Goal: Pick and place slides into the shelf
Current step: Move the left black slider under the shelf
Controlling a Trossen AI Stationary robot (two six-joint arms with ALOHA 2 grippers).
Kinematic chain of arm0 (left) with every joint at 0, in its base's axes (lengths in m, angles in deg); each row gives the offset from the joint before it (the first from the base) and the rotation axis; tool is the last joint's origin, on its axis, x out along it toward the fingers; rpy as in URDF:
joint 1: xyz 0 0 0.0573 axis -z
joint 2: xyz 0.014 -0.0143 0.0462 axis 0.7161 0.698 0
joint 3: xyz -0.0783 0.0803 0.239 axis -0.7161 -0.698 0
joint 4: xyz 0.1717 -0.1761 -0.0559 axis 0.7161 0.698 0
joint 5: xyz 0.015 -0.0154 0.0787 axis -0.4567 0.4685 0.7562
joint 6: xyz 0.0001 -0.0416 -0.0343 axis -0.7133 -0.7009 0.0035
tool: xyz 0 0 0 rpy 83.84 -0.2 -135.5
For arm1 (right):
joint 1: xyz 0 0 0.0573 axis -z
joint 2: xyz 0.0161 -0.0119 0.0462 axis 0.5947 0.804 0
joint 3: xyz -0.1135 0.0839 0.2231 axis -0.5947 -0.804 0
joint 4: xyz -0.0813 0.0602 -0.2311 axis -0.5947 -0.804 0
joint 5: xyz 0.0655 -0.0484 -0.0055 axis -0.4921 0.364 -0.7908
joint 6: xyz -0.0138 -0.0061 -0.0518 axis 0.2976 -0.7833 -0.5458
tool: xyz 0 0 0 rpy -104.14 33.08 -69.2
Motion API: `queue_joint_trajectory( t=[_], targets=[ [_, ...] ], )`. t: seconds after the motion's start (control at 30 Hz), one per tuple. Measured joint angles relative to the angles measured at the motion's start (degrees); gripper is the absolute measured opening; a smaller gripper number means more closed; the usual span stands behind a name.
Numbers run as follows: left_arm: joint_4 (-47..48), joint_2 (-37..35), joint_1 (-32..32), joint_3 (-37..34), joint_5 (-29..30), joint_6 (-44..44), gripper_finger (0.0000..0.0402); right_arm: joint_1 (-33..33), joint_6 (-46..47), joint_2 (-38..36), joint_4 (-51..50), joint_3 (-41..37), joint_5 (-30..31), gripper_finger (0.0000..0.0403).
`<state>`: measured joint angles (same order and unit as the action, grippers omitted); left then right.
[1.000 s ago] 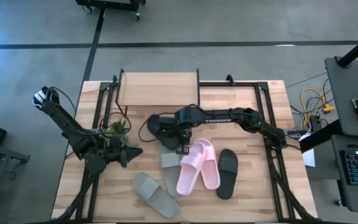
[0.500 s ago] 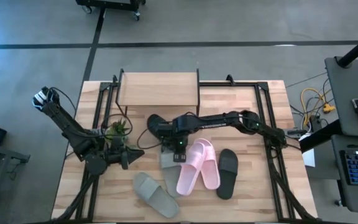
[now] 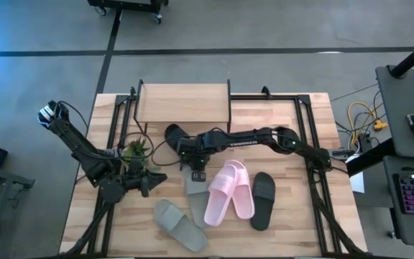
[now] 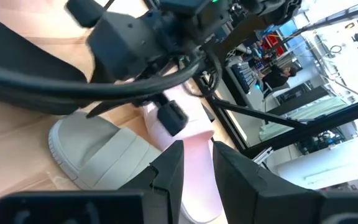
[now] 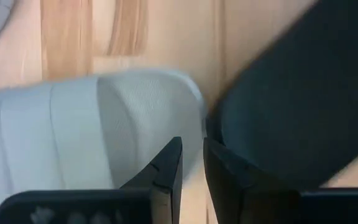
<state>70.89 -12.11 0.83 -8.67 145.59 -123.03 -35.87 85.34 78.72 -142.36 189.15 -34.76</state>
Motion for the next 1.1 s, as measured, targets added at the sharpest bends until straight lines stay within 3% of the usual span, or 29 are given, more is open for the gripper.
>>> queue_joint_trajectory(
  t=[0.17,0.3,0.5,0.6,0.77,0.93,1.1],
  targets=[
    [0.03,0.04,0.0,0.0,-0.13,-0.01,0.0072,-0.3,-1.02,2.16,4.94,1.35,-5.13,0.0059],
    [0.0,0.04,0.0,0.14,-0.15,-0.01,0.0072,-0.51,1.97,2.19,5.67,3.72,-4.79,0.0059],
    [-0.02,0.02,0.0,0.24,-0.13,-0.09,0.0072,0.87,6.47,1.86,-7.85,10.64,11.18,0.0059],
    [-0.02,0.04,0.0,0.24,-0.15,-0.16,0.0072,2.72,8.82,1.8,-11.32,10.51,15.65,0.0059],
    [-0.04,0.0,0.0,0.24,-0.15,-0.14,0.0072,5.83,11.78,4.16,-13.19,8.69,11.98,0.0059],
    [-0.01,0.04,0.02,0.24,-0.15,-0.14,0.0072,6.84,11.24,6.17,-13.81,7.65,12.03,0.0059],
    [-0.02,-0.02,0.02,0.24,-0.15,-0.16,0.0072,5.8,10.15,5.93,-9.59,7.78,9.96,0.0059]
  ],
)
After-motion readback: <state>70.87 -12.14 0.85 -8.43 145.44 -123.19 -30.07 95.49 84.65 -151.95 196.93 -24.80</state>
